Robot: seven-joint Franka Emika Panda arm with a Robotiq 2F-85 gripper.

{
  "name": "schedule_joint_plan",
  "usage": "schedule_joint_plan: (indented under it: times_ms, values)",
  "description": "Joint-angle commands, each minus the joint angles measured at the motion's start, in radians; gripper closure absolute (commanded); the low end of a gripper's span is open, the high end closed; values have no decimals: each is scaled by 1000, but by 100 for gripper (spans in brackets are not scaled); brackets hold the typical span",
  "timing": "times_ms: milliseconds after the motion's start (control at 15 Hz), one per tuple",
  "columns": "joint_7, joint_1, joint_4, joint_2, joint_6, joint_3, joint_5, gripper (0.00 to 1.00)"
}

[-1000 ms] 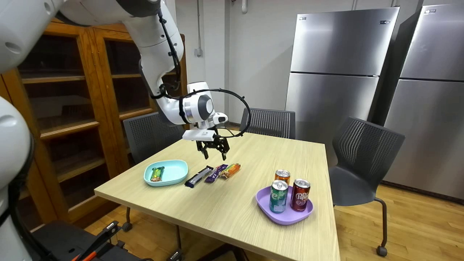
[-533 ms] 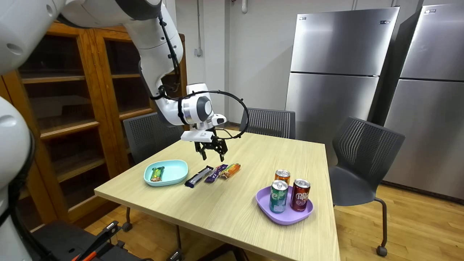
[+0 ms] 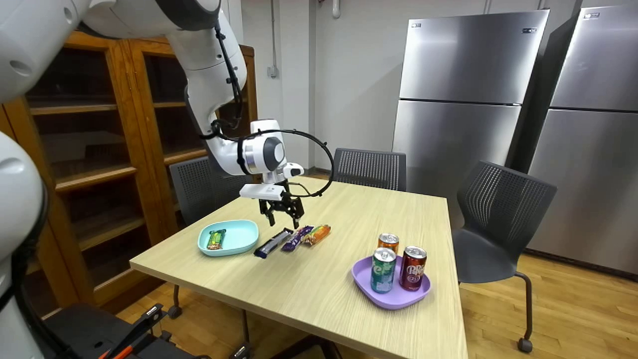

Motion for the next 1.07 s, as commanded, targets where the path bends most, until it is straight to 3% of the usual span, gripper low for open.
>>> schedule_joint_plan:
  times_ms: [0,1000]
  values:
    - [48,13,-15,0,-15,6,28,0]
    - [141,33,-12,41,-17,14,116,0]
